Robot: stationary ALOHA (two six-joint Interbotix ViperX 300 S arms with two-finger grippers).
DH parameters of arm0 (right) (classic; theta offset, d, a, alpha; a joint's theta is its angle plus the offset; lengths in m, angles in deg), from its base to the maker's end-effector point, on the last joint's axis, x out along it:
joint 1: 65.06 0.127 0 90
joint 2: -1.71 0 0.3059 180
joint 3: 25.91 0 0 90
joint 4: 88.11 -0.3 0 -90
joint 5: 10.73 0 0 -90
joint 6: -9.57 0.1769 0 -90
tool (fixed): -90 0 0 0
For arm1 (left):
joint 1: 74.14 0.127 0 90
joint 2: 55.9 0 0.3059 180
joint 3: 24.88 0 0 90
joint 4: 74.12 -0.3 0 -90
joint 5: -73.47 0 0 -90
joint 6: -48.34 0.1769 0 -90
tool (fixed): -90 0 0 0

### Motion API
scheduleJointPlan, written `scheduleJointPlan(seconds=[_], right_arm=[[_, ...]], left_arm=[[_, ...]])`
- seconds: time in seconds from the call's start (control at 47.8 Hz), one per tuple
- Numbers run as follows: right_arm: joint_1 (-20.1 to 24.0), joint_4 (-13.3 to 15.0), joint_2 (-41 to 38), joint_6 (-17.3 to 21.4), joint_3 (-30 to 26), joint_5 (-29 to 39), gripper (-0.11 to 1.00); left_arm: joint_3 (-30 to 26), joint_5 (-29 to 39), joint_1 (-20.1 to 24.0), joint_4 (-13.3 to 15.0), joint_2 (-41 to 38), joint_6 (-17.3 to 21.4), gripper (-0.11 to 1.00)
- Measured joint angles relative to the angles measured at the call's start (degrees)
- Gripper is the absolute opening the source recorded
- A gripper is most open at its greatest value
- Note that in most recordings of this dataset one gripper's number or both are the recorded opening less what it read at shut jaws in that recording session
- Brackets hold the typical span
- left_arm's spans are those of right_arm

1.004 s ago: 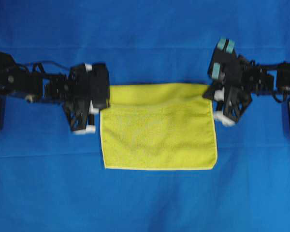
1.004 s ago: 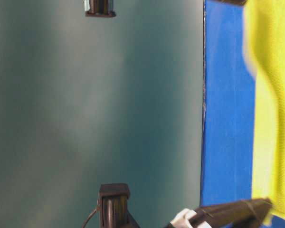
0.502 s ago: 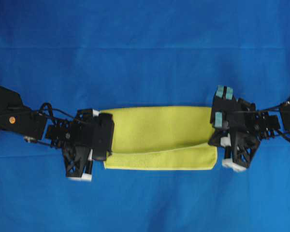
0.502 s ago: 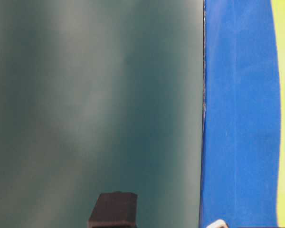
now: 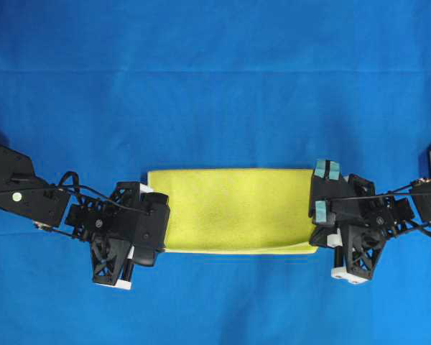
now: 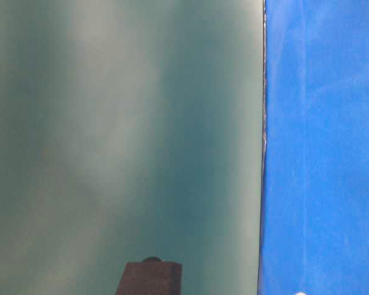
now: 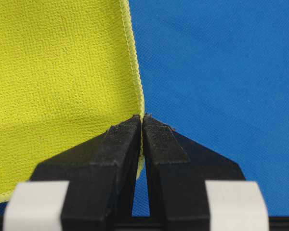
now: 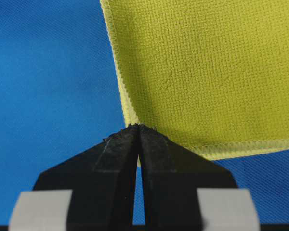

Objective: Fold the yellow towel.

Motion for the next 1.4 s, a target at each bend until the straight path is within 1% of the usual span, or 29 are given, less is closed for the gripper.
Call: scheduleJointPlan(seconds=[0.188,0.251,0.314,0.355,0.439,0.481,0.523,0.627,0.669,0.69,0.795,0.899,1.025,1.108,1.234,1.317,1.401], right_arm=[[-0.09,0.0,0.0,0.09,-0.09,-1.32,0.01],[-0.09,0.0,0.0,0.09,-0.09,-2.02,0.01],[-0.09,0.0,0.0,0.09,-0.09,-2.46,0.01],[0.0,0.0,0.0,0.18,-0.09,-2.72,0.01],[0.35,0.0,0.0,0.35,-0.44,-2.9,0.02],[0.53,0.0,0.0,0.53,-0.62,-2.9,0.08],[0.88,0.0,0.0,0.7,-0.88,-2.81,0.2],[0.97,0.18,0.0,0.7,-1.41,-1.76,0.53],[0.97,0.7,0.0,0.7,-1.49,-0.79,0.62],[0.97,0.97,0.0,0.7,-1.49,-0.26,0.63],[-1.23,3.16,0.35,0.53,-1.49,2.64,0.57],[-6.59,6.15,1.76,0.79,-1.32,4.57,0.58],[-14.41,10.37,2.29,0.88,-0.97,5.01,0.58],[-18.11,13.01,2.29,0.79,-0.97,5.1,0.58],[-20.92,15.56,1.85,0.79,-0.62,5.1,0.57],[-21.97,16.0,0.53,0.88,-0.26,4.75,0.57],[-21.97,16.0,-0.7,0.79,0.18,3.87,0.57]], left_arm=[[-0.09,0.0,0.0,-0.09,-0.09,0.0,0.02],[-0.09,0.0,0.0,0.0,0.0,0.0,0.06],[0.0,0.0,0.0,0.0,0.0,0.09,0.2],[-0.09,0.09,0.0,0.0,0.0,0.09,0.3],[-0.26,0.44,0.0,0.0,0.09,0.18,0.47],[-0.35,0.79,0.0,0.0,0.44,0.18,0.54],[-0.62,1.41,0.0,0.0,0.79,0.18,0.57],[-1.14,3.16,0.0,0.0,2.37,0.79,0.55],[-1.32,3.69,0.0,0.0,2.99,0.97,0.55],[-1.32,3.87,0.0,0.0,3.34,0.97,0.55],[-1.32,4.22,1.32,0.0,4.22,2.11,0.55],[-1.23,4.48,5.01,0.0,4.48,4.48,0.55],[-0.62,4.66,9.58,0.0,4.57,8.44,0.55],[0.09,4.57,12.48,0.0,4.66,9.58,0.55],[1.14,4.31,15.56,0.0,4.57,11.07,0.55],[2.11,3.6,16.79,0.0,4.39,11.34,0.55],[3.08,2.29,17.49,-0.09,3.69,11.25,0.55]])
